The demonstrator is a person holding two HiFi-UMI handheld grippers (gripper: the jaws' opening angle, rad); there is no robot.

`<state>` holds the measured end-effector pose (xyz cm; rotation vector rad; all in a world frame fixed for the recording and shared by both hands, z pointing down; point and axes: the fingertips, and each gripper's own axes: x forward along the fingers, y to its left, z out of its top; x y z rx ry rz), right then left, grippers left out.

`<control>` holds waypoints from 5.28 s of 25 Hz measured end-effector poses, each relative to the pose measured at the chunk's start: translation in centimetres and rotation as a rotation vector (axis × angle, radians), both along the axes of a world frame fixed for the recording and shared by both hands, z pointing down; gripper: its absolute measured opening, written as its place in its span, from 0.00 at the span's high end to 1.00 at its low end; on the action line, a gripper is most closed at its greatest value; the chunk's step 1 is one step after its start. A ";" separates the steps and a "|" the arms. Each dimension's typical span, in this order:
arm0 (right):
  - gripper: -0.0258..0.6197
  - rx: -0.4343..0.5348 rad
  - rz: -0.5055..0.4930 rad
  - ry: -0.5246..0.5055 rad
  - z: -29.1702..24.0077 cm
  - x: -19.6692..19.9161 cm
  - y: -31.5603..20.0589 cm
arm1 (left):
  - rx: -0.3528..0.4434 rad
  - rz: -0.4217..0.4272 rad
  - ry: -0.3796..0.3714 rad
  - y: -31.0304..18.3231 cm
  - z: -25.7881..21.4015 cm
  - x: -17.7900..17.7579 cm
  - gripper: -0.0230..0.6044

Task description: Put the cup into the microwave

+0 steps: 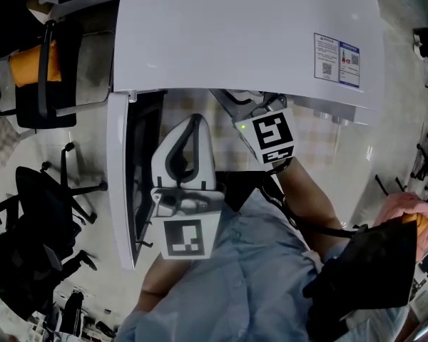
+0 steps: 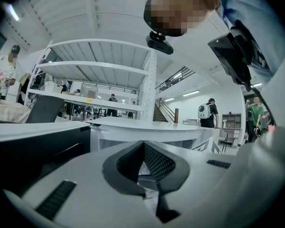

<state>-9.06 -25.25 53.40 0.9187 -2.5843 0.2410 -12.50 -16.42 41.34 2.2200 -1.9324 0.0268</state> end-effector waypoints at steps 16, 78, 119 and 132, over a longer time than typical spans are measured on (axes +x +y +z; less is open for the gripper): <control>0.38 0.032 0.009 0.018 0.2 -0.7 -1.4 | -0.004 -0.018 0.005 0.1 -0.2 -1.0 0.95; 0.96 -0.176 0.096 -0.017 -0.5 3.1 4.3 | -0.172 0.189 0.017 -4.2 7.1 6.2 0.95; 0.96 -0.008 0.070 -0.158 -11.9 6.7 13.4 | 0.050 0.169 0.007 5.8 -4.7 10.2 0.95; 0.96 0.249 0.134 -0.231 -26.2 12.5 20.2 | 0.182 0.086 -0.099 14.2 -16.4 11.0 0.95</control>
